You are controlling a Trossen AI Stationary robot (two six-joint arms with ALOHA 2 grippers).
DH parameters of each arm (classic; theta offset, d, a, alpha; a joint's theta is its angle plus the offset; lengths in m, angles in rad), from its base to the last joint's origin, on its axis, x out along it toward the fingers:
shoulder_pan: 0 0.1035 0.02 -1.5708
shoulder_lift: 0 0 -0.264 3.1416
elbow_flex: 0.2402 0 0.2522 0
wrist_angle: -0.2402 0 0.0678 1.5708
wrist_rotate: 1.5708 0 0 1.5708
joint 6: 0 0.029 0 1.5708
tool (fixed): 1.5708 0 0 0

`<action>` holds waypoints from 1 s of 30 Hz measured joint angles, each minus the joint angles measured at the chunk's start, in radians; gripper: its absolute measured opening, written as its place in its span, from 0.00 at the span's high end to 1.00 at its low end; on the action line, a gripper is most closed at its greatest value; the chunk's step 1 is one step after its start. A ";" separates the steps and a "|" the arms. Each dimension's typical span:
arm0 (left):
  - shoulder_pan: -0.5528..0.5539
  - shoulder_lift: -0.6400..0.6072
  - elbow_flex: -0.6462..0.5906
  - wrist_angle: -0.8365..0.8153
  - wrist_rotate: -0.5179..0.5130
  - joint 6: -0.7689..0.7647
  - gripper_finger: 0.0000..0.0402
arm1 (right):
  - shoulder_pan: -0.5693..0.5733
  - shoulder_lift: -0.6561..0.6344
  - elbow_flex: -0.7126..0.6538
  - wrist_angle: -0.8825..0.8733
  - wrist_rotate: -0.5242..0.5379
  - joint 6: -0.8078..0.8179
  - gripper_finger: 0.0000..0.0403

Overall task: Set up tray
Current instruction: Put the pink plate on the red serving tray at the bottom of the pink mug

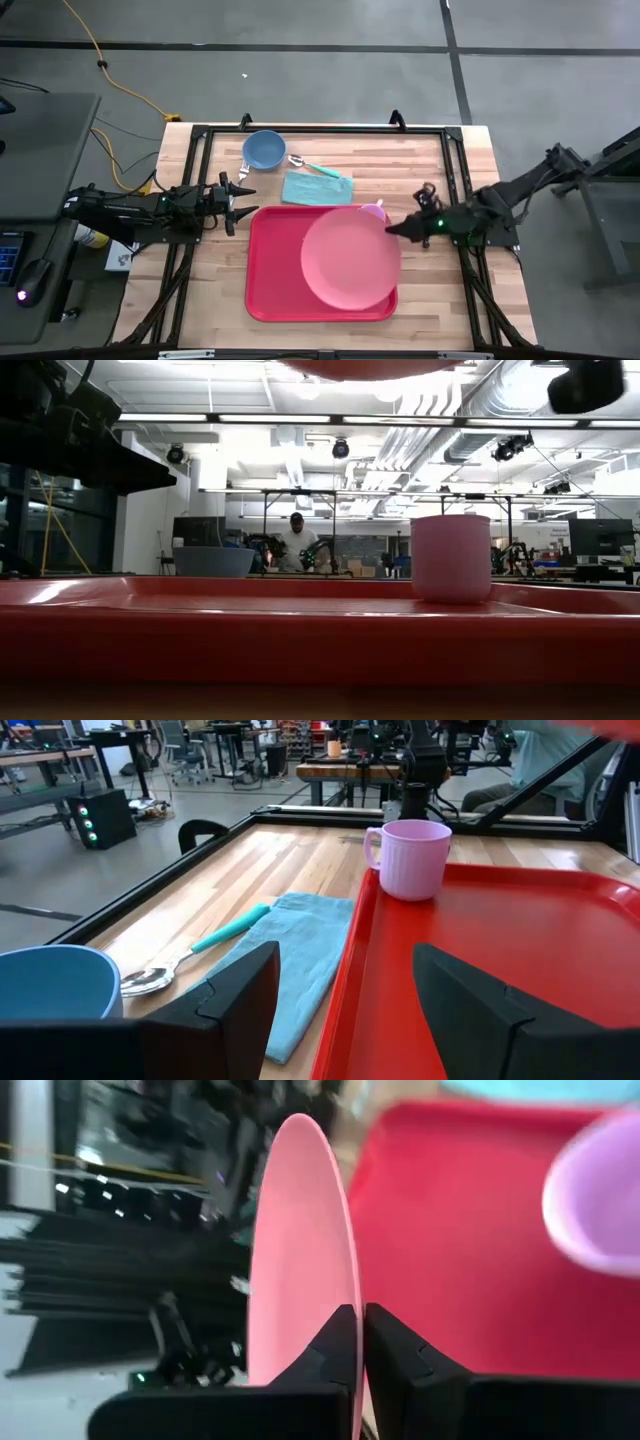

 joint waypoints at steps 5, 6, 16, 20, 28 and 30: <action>0.000 0.000 0.000 0.000 0.000 0.000 0.35 | 0.064 0.125 0.021 0.005 -0.006 0.105 1.00; 0.000 0.000 0.000 0.000 0.000 -0.001 0.35 | 0.070 0.152 0.022 0.020 -0.010 0.120 1.00; 0.000 0.000 0.000 0.000 0.001 -0.029 0.35 | 0.097 0.410 0.022 0.222 -0.080 0.230 1.00; 0.000 0.000 0.000 0.000 0.005 -0.028 0.35 | 0.094 0.468 0.022 0.239 -0.064 0.244 1.00; 0.000 0.000 0.000 0.000 0.005 -0.026 0.35 | 0.012 0.542 0.019 0.233 -0.027 0.235 1.00; 0.000 0.000 0.000 0.000 0.005 -0.026 0.35 | 0.003 0.553 0.019 0.223 -0.043 0.243 1.00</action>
